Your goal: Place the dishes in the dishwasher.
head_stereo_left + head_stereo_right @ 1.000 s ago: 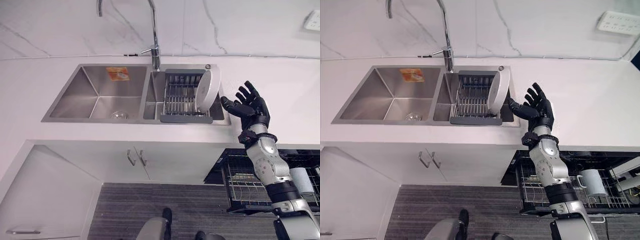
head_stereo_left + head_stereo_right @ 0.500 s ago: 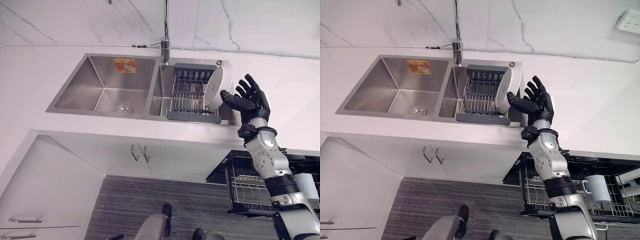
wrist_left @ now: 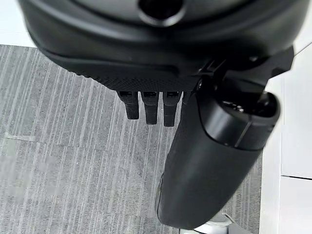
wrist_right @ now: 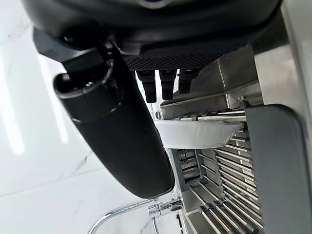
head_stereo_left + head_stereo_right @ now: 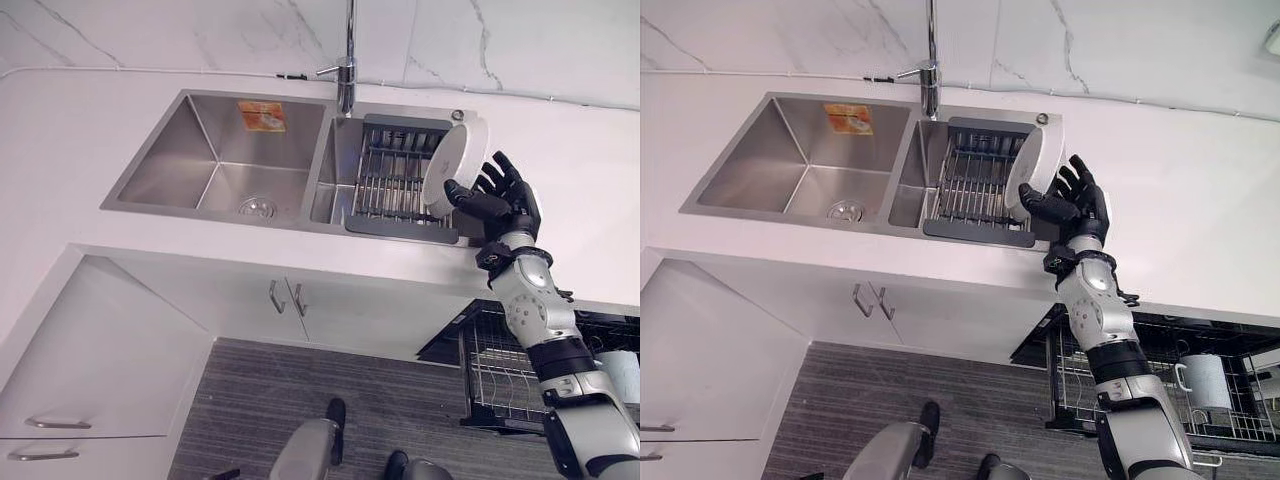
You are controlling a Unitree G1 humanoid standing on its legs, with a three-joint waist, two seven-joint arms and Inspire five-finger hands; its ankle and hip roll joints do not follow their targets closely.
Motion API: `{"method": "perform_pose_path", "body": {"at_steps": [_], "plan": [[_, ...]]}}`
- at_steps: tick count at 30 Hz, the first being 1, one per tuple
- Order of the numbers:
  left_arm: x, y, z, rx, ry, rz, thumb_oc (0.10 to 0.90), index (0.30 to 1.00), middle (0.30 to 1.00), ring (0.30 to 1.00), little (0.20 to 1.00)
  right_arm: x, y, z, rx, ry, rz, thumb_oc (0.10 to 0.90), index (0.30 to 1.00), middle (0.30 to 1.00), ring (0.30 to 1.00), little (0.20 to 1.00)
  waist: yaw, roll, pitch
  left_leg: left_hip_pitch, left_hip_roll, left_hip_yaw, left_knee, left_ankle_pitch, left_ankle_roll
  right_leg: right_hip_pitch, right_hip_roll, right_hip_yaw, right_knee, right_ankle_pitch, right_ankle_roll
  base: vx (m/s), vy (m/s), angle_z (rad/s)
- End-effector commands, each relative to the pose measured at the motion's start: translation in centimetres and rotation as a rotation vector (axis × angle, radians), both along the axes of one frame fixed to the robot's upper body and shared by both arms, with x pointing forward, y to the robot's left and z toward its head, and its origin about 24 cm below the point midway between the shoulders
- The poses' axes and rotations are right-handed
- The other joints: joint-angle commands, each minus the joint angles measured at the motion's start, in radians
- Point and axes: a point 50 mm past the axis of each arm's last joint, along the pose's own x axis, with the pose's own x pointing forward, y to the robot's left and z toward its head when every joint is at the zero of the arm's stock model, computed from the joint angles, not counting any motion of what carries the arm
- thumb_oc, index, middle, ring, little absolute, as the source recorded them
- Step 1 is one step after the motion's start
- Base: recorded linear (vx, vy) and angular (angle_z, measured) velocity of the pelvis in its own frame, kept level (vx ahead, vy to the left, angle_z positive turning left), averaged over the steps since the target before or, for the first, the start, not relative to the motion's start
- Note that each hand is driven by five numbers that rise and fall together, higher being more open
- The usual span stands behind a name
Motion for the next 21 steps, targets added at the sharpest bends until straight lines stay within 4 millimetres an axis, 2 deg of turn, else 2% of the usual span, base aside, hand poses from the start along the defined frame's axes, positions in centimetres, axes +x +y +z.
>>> {"method": "perform_pose_path", "body": {"at_steps": [1,20,21], "plan": [[-0.6,1.8,0.5,0.06,0.03,-0.085,0.8,0.9,0.9,0.9,0.9,0.6,-1.1,7.3,-0.005,-0.26,-0.021,0.8,0.9,0.9,0.9,0.9,0.021,0.001,-0.05,0.031,0.05,-0.051,0.02,-0.142,-0.069,-0.035,-0.064,0.003,-0.013,0.038,0.069,0.0,0.002,0.12],[-0.3,1.9,0.6,0.066,0.025,-0.113,0.8,0.9,0.9,0.9,0.9,1.3,-1.6,8.5,-0.007,-0.264,-0.063,0.8,0.9,0.9,0.9,0.9,0.044,0.008,-0.034,0.014,0.039,-0.067,0.02,-0.131,-0.066,-0.031,-0.07,-0.014,-0.013,0.039,0.069,0.0,0.001,0.04],[-0.3,2.0,0.6,0.067,0.026,-0.115,0.8,0.9,0.9,0.9,0.9,1.3,-1.6,8.7,-0.016,-0.27,-0.072,0.4,0.3,0.3,0.3,0.3,0.047,0.006,-0.029,0.022,0.038,-0.065,0.02,-0.136,-0.067,-0.025,-0.071,-0.012,-0.013,0.034,0.07,0.0,0.0,0.0]]}}
